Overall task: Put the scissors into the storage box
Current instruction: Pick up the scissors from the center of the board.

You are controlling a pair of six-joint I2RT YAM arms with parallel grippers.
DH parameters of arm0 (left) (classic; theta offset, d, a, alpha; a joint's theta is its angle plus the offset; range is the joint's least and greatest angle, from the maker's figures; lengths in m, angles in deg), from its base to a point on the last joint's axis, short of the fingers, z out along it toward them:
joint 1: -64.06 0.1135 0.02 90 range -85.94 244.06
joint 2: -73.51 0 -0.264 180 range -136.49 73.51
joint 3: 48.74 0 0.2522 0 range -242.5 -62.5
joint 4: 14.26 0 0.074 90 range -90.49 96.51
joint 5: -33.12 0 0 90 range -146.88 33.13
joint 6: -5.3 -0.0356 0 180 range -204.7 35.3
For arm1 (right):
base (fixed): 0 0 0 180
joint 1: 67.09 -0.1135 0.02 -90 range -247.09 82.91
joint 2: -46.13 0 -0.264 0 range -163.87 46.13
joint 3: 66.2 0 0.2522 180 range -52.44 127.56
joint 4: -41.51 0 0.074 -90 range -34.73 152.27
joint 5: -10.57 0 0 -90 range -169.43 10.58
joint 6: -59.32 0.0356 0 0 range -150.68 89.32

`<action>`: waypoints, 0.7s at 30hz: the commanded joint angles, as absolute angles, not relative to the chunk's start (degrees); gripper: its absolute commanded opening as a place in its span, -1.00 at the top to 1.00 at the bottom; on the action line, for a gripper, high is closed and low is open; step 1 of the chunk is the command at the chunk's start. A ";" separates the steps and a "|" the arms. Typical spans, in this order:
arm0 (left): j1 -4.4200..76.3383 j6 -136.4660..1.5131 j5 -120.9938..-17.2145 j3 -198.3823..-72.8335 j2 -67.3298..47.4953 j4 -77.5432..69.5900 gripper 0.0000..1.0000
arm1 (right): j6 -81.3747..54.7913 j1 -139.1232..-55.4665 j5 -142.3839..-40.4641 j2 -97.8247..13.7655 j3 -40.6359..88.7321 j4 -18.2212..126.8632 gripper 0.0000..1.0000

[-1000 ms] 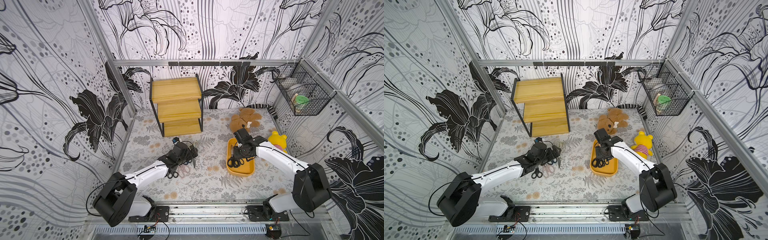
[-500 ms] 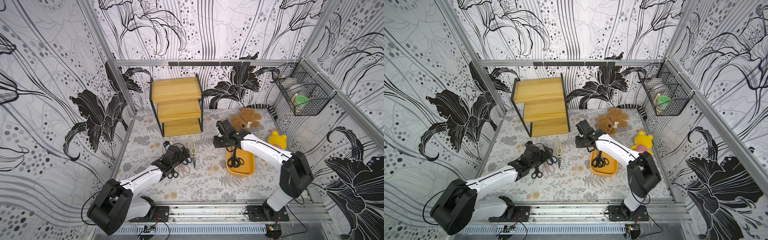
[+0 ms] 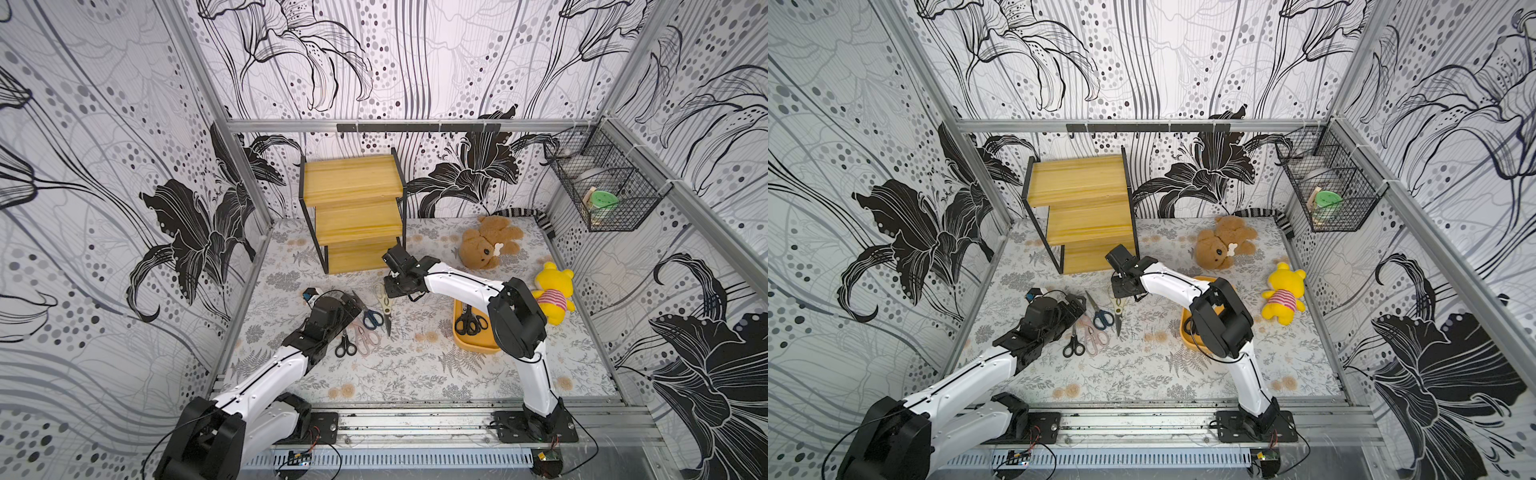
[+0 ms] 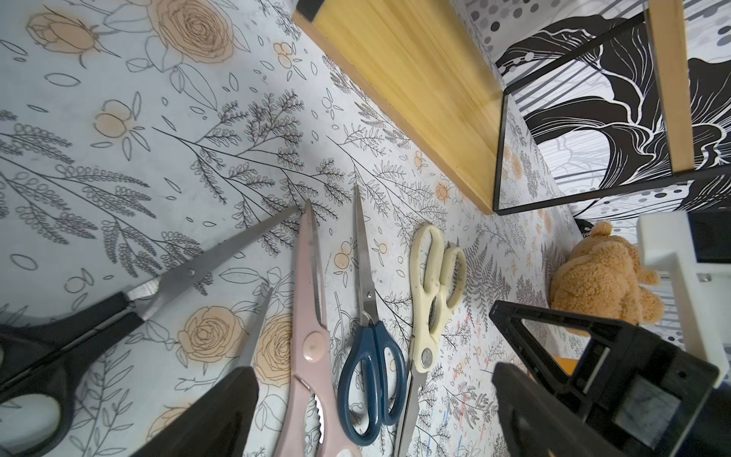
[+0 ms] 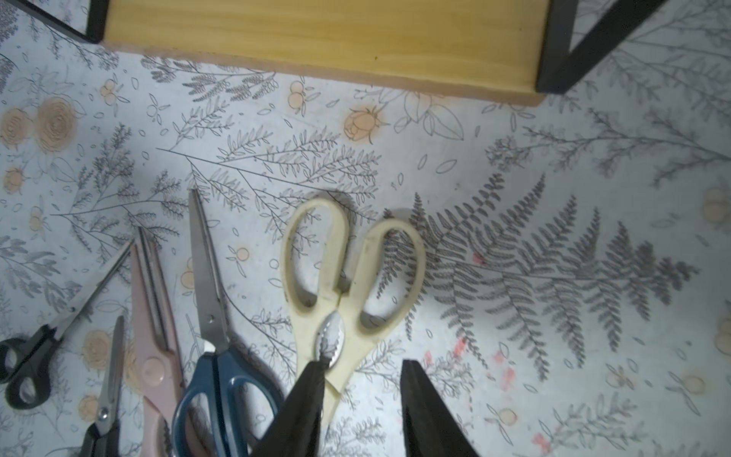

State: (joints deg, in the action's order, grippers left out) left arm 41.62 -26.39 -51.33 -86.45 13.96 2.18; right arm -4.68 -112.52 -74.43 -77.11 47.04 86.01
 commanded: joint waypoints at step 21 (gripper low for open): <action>41.91 -26.46 -50.72 -84.92 13.94 2.28 -0.95 | -2.03 -112.36 -68.33 -85.50 52.65 90.80 0.37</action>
State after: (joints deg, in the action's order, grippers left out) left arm 41.64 -26.39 -51.25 -85.81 14.01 3.06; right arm -2.99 -112.39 -69.78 -83.71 52.13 88.92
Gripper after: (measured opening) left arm 0.974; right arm 0.316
